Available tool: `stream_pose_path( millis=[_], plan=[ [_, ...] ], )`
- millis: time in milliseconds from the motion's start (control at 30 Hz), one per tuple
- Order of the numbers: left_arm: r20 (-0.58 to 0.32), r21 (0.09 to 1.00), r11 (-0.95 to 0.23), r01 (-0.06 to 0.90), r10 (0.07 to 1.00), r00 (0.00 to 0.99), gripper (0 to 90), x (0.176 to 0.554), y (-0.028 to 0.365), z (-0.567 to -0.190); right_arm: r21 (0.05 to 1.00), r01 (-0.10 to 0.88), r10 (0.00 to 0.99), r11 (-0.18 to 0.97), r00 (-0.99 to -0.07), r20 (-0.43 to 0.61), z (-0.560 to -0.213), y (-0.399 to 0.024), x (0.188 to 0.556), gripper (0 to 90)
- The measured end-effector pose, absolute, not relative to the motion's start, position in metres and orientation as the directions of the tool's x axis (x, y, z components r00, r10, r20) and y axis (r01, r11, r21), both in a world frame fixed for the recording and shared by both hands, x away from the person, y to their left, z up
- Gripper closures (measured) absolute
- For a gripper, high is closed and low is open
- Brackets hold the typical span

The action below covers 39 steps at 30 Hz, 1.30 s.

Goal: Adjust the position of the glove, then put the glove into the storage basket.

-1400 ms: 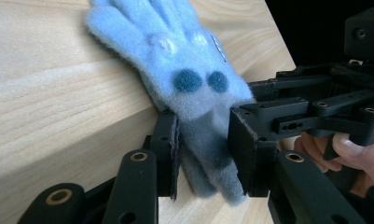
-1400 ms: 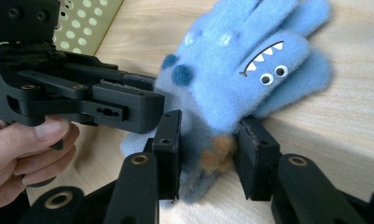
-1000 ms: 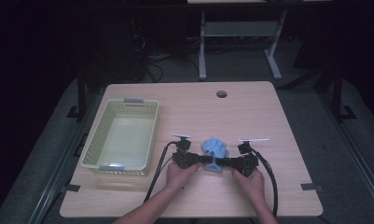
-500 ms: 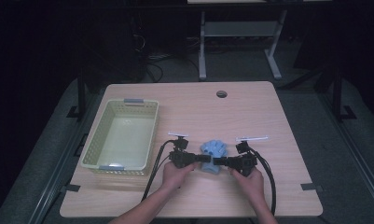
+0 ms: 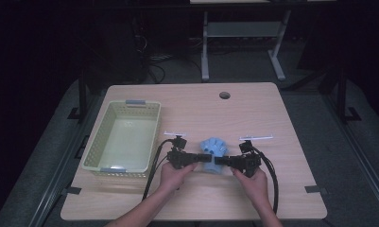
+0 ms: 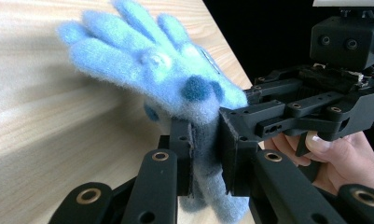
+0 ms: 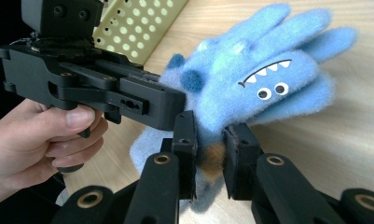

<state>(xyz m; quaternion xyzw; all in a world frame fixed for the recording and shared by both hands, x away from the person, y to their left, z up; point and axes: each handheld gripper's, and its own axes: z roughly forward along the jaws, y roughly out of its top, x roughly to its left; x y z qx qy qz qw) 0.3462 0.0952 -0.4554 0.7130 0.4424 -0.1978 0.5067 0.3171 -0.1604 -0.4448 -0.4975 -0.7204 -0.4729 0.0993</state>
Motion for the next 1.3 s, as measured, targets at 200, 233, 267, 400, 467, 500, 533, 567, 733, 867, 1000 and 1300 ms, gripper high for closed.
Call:
stream_pose_path(
  millis=[200, 233, 267, 400, 467, 500, 533, 567, 733, 867, 1000, 1300],
  plan=[
    [-0.718, 0.566, -0.094, 0.819, 0.432, 0.546, 76.4, 0.345, 0.101, -0.445, 0.600, 0.798, 0.613, 0.062, -0.505, 0.608, -0.435, -0.157, 0.318, 76.9],
    [-0.716, 0.569, -0.092, 0.817, 0.433, 0.548, 76.4, 0.345, 0.102, -0.443, 0.603, 0.795, 0.614, 0.063, -0.507, 0.605, -0.434, -0.156, 0.318, 76.9],
    [-0.718, 0.569, -0.091, 0.818, 0.430, 0.547, 76.4, 0.345, 0.103, -0.441, 0.607, 0.792, 0.612, 0.063, -0.511, 0.603, -0.432, -0.155, 0.319, 76.9],
    [-0.720, 0.575, -0.078, 0.814, 0.423, 0.549, 76.4, 0.347, 0.108, -0.433, 0.623, 0.778, 0.611, 0.074, -0.530, 0.589, -0.422, -0.150, 0.321, 76.9],
    [-0.708, 0.590, -0.085, 0.803, 0.423, 0.565, 76.4, 0.348, 0.111, -0.429, 0.624, 0.777, 0.611, 0.080, -0.533, 0.585, -0.416, -0.147, 0.322, 76.9],
    [-0.706, 0.593, -0.084, 0.801, 0.423, 0.567, 76.4, 0.349, 0.112, -0.426, 0.633, 0.770, 0.612, 0.084, -0.541, 0.577, -0.414, -0.146, 0.323, 76.9],
    [-0.707, 0.595, -0.078, 0.800, 0.424, 0.567, 76.4, 0.349, 0.114, -0.424, 0.639, 0.764, 0.610, 0.085, -0.547, 0.573, -0.412, -0.144, 0.324, 76.9],
    [-0.704, 0.599, -0.078, 0.797, 0.423, 0.570, 76.4, 0.349, 0.116, -0.422, 0.641, 0.763, 0.607, 0.087, -0.550, 0.573, -0.410, -0.143, 0.324, 76.9],
    [-0.702, 0.601, -0.070, 0.796, 0.429, 0.568, 76.3, 0.349, 0.123, -0.417, 0.647, 0.755, 0.603, 0.107, -0.566, 0.562, -0.403, -0.135, 0.328, 76.9],
    [-0.702, 0.603, -0.065, 0.795, 0.429, 0.568, 76.3, 0.351, 0.130, -0.415, 0.644, 0.756, 0.604, 0.117, -0.569, 0.558, -0.399, -0.129, 0.331, 76.9],
    [-0.700, 0.609, -0.059, 0.791, 0.430, 0.571, 76.2, 0.351, 0.136, -0.411, 0.651, 0.748, 0.601, 0.133, -0.583, 0.547, -0.393, -0.122, 0.334, 76.9],
    [-0.688, 0.628, -0.043, 0.777, 0.437, 0.580, 76.3, 0.349, 0.156, -0.400, 0.662, 0.733, 0.581, 0.157, -0.611, 0.538, -0.382, -0.104, 0.338, 77.3]
  ],
)
